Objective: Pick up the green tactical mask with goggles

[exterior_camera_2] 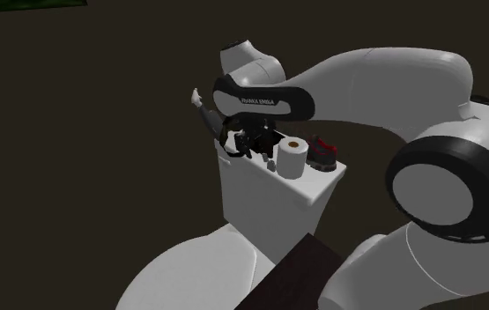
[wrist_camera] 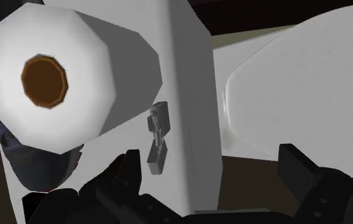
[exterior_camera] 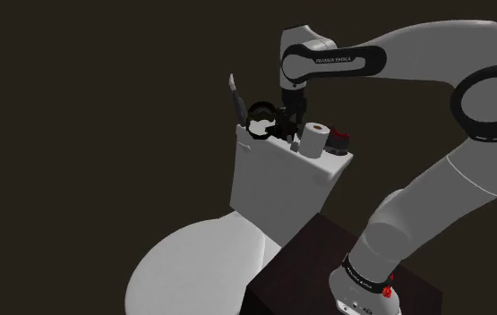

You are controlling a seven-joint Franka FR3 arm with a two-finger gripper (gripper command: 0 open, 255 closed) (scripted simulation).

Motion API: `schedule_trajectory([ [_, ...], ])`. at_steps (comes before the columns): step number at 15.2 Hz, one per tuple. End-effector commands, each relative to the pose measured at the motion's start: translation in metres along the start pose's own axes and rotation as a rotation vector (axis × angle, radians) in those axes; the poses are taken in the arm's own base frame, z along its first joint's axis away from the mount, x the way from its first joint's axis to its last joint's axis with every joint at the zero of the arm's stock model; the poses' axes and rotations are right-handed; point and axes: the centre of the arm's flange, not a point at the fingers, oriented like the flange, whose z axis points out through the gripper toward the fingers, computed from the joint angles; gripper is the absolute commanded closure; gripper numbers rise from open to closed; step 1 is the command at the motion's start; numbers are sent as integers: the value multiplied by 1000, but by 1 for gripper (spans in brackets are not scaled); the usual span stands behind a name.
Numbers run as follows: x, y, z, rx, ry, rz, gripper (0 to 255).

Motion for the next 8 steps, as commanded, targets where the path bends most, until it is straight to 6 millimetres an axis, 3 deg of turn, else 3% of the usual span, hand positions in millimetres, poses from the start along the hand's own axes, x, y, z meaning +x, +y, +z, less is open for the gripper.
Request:
schedule_trajectory([
  [1, 23, 10, 2, -27, 3, 16, 0],
  [8, 100, 46, 4, -116, 15, 75, 0],
])
